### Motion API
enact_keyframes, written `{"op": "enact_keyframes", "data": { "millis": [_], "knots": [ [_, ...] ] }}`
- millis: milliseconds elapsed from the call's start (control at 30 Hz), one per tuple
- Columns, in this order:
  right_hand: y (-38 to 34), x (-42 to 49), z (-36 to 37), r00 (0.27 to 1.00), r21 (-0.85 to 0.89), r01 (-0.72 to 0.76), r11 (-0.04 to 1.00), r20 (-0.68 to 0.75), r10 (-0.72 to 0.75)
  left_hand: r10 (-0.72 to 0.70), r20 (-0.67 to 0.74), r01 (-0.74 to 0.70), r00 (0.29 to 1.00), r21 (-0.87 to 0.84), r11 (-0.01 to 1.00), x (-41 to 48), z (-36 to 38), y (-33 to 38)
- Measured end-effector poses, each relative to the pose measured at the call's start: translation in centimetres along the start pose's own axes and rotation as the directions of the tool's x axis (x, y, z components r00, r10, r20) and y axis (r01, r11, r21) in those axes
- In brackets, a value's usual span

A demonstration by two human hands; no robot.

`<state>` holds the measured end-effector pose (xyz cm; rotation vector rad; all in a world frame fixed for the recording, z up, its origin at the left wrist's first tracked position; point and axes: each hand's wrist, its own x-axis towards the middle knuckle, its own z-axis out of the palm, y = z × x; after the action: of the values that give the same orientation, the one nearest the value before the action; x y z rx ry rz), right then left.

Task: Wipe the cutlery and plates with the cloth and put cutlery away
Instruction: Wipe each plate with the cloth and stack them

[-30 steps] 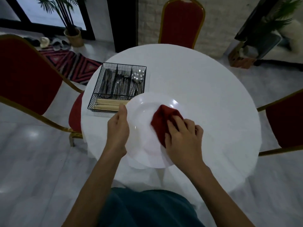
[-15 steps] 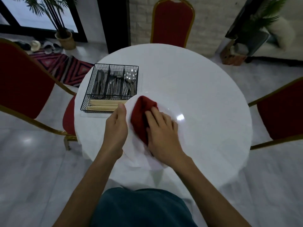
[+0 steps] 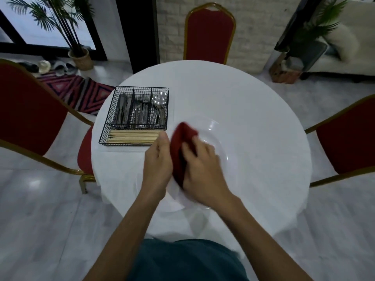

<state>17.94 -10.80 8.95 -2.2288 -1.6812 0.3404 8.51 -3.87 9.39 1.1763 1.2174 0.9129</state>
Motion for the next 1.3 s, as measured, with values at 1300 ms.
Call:
{"op": "enact_keyframes", "data": {
  "millis": [1300],
  "knots": [
    [-0.5, -1.0, 1.7, 0.999, 0.229, 0.030, 0.973, -0.023, -0.026, -0.008, 0.126, 0.003, 0.992, 0.041, 0.999, 1.4, -0.3, 0.5]
  ]
}}
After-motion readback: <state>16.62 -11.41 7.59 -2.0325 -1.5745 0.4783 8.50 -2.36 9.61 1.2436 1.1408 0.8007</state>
